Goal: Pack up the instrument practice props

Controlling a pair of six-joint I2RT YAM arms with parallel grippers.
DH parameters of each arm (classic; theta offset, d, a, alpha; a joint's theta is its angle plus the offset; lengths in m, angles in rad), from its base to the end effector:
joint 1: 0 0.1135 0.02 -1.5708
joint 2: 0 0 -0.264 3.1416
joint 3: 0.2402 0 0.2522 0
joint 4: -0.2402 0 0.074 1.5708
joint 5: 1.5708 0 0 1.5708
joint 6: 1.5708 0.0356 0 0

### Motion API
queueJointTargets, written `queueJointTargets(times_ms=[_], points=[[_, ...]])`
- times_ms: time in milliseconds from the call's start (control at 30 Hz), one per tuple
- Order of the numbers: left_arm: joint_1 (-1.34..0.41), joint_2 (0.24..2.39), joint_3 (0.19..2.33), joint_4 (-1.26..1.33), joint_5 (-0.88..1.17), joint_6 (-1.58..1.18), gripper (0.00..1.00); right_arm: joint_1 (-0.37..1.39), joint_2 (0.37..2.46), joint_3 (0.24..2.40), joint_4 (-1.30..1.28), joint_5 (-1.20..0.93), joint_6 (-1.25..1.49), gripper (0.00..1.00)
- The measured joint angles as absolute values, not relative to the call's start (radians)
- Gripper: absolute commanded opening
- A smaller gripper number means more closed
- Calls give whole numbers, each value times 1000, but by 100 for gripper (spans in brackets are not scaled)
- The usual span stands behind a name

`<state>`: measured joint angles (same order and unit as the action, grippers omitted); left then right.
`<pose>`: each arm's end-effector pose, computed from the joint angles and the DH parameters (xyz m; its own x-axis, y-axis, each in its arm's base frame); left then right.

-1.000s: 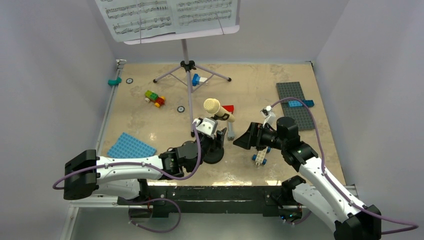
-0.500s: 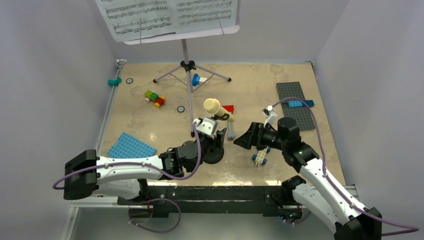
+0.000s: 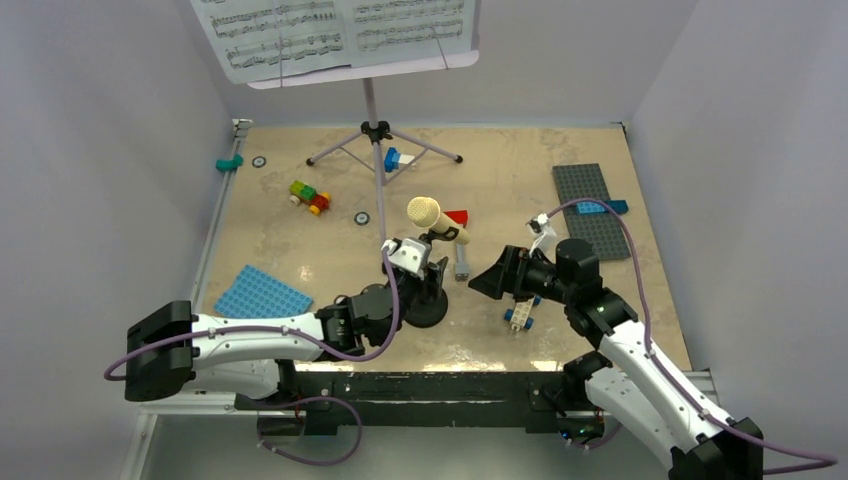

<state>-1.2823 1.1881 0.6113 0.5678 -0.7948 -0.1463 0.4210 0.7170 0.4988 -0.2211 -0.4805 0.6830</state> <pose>0.0979 -0.2405 0.2742 -0.0708 -0.1203 -0.9902 0.4631 0.8753 -0.1394 0.1472 0.0840 0.2476 -0.7708 0.2681 -0.5780 -0.3323 0.6049 0.7237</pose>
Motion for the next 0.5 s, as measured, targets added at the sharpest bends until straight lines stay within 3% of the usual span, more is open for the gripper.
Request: queueJointTargets(times_ms=[133, 500], points=[[-1267, 1168, 582, 588, -797, -146, 50, 421, 751, 472, -178, -485, 714, 87], [-1221, 1148, 562, 630, -762, -136, 48, 453, 874, 445, -11, -519, 812, 87]])
